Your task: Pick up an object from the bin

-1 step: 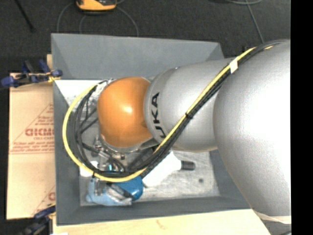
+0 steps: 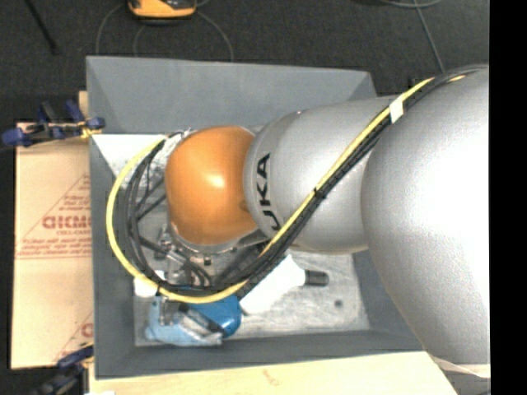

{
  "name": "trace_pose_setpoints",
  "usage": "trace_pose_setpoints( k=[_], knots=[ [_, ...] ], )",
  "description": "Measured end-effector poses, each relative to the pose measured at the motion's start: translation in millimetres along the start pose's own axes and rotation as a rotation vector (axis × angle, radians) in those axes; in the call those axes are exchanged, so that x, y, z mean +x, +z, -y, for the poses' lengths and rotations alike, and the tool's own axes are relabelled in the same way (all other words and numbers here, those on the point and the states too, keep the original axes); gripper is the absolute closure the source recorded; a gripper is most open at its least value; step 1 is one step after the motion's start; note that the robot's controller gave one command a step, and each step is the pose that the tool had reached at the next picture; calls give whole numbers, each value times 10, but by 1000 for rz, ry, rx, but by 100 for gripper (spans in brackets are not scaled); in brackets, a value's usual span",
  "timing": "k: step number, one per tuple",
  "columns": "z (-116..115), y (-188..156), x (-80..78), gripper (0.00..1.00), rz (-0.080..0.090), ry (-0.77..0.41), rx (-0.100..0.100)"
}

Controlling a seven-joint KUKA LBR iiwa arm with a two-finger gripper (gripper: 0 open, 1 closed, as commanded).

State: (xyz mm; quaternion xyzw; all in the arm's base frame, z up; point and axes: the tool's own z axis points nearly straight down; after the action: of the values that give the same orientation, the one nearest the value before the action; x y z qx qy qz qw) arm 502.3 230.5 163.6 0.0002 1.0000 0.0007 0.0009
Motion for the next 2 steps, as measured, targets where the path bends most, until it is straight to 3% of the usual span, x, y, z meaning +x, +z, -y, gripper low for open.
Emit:
trace_pose_setpoints(
  k=[1,2],
  knots=[
    [-4,897,-405,100,9,38,-6],
    [-3,898,-405,100,9,39,-6]
  ],
)
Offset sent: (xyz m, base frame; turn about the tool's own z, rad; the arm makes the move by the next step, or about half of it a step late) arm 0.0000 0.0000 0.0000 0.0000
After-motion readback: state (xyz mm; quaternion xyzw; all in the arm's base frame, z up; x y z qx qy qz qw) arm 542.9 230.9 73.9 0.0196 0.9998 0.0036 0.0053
